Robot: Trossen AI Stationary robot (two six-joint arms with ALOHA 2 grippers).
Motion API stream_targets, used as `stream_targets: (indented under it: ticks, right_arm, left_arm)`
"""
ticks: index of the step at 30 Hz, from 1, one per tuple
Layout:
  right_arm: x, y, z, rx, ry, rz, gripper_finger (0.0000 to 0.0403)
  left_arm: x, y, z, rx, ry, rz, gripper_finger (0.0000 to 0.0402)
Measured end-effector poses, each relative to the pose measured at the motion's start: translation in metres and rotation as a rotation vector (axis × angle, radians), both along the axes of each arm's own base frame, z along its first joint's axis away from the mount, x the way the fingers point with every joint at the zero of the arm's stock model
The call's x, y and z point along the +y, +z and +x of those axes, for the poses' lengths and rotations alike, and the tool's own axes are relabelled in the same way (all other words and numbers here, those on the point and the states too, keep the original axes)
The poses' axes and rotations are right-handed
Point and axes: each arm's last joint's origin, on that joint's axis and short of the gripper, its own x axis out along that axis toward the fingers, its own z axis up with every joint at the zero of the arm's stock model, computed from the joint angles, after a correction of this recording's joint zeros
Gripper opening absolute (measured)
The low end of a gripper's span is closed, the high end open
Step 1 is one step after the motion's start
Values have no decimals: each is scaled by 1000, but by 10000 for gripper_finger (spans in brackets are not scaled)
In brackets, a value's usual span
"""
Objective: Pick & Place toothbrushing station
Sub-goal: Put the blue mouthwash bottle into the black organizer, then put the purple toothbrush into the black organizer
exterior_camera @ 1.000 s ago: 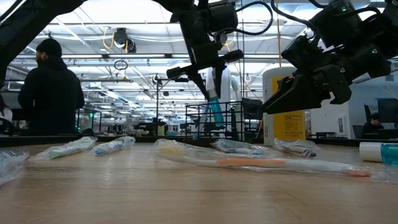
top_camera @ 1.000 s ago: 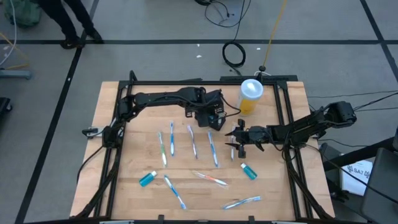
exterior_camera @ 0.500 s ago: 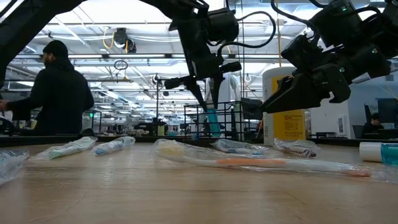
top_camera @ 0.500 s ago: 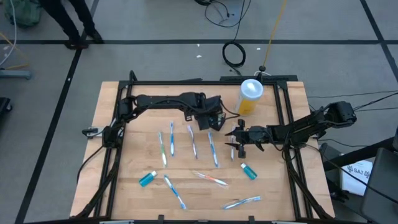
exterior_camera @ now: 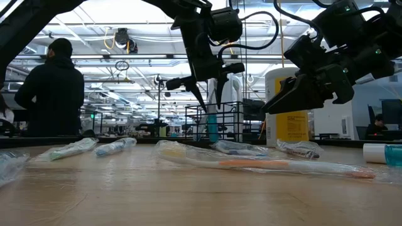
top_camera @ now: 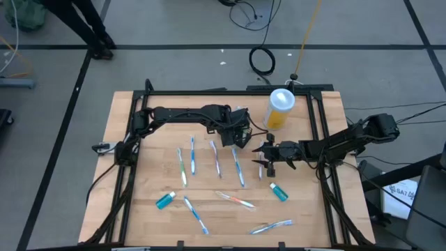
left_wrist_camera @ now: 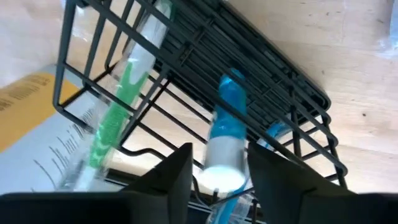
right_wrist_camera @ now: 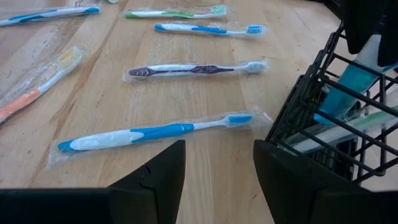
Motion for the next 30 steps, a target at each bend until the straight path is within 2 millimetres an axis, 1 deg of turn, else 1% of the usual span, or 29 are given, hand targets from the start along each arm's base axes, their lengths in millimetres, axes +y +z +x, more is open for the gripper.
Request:
stream_targets:
  ticks: [4,8,11,14,17,21,23,25,27,30]
  right_arm:
    - [0,0,0,0,0,0,180]
    - [0,0,0,0,0,0,180]
    - [0,0,0,0,0,0,180]
    - [0,0,0,0,1,0,180]
    - [0,0,0,0,1,0,180]
    - [0,1,0,-10,2,2,180]
    - [0,1,1,-14,3,3,180]
    - [0,1,1,-15,3,3,180]
    - [0,2,1,-22,0,10,180]
    - [0,2,1,-28,-22,56,180]
  left_arm:
    - [-2,0,1,-3,-12,6,197]
    - [-2,0,1,-4,-17,8,218]
    - [-2,1,1,-4,-18,9,218]
    - [-2,4,0,-10,-15,9,211]
    - [-4,13,-3,-39,6,10,202]
    - [-10,35,-9,-122,76,2,194]
    - [-15,50,-14,-189,152,-32,194]
    - [-19,67,-21,-289,269,-102,193]
    - [-23,88,-31,-405,425,-185,193]
    - [-26,117,-49,-561,669,-313,193]
